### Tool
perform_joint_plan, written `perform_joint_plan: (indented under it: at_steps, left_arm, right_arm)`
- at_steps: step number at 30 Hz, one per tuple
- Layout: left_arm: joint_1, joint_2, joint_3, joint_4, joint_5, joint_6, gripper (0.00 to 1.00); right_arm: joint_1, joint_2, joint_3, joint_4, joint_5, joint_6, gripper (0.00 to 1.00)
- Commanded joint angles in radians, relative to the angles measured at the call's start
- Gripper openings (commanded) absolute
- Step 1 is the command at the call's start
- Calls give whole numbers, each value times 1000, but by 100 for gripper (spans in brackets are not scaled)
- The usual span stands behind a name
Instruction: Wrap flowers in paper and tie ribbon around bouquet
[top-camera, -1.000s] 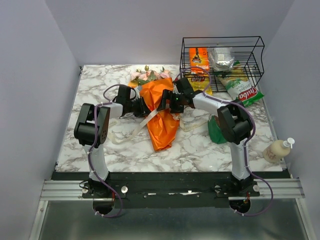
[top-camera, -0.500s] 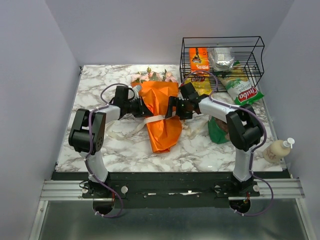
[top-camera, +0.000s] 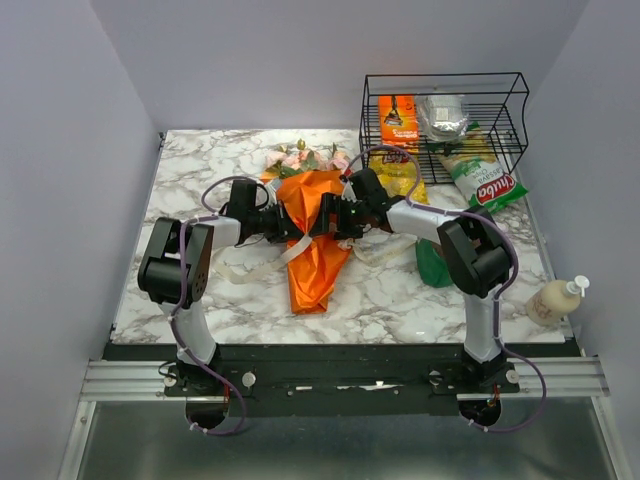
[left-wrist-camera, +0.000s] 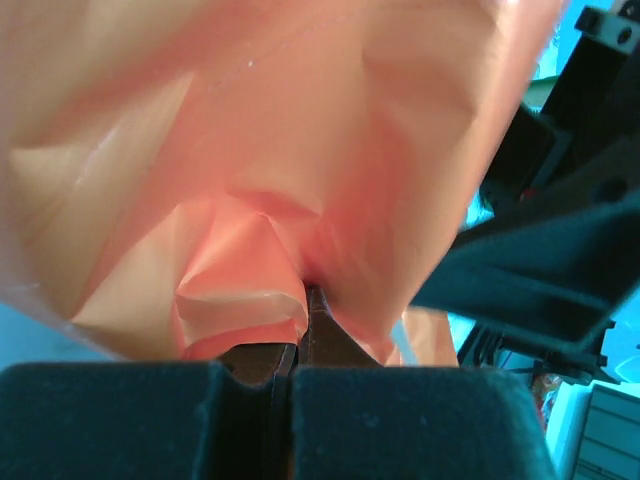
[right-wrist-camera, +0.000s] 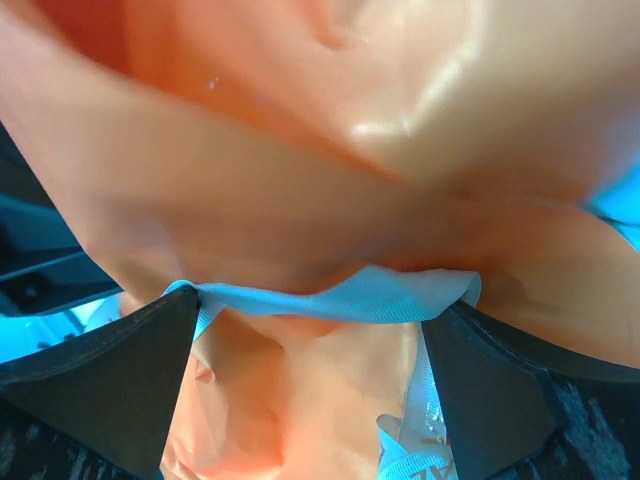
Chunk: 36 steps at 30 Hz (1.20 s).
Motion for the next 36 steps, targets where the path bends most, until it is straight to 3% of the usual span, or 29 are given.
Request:
perform_joint_plan:
  at_steps: [1, 5, 12, 17, 18, 19, 22, 24, 27, 28, 30, 33, 36]
  left_arm:
    - [-5, 48, 17, 74, 61, -62, 0]
    - [-8, 93, 37, 122, 86, -126, 0]
    - [-26, 113, 40, 215, 112, -199, 0]
    - [-26, 88, 32, 210, 115, -185, 1]
    - [-23, 85, 38, 194, 106, -178, 1]
    - [-23, 81, 41, 188, 104, -164, 1]
    - [-23, 74, 55, 188, 107, -164, 2]
    - [-23, 76, 64, 180, 106, -161, 3]
    - [-23, 68, 95, 118, 92, -110, 10]
    - [-23, 67, 103, 95, 85, -89, 20]
    - [-20, 54, 122, 8, 59, -21, 38]
    - [-6, 33, 184, -94, 22, 68, 55]
    - [21, 15, 233, -236, -12, 149, 63]
  right_arm:
    - [69, 86, 2, -2, -66, 27, 100]
    - [99, 111, 50, -67, 14, -2, 100]
    - [119, 183, 137, -120, 21, 1, 99]
    - [119, 200, 171, -165, 52, -5, 76]
    - [119, 197, 170, -176, 60, -8, 69]
    - [119, 197, 171, -186, 70, -8, 53]
    - [119, 206, 197, -226, 93, -11, 32]
    - [119, 212, 208, -245, 98, -12, 24]
    - [119, 204, 209, -252, 109, -11, 6]
    - [119, 201, 205, -254, 115, -9, 1]
    - [116, 181, 202, -255, 123, -12, 1]
    - [112, 149, 196, -255, 120, -11, 0]
    - [103, 114, 189, -254, 113, -11, 0]
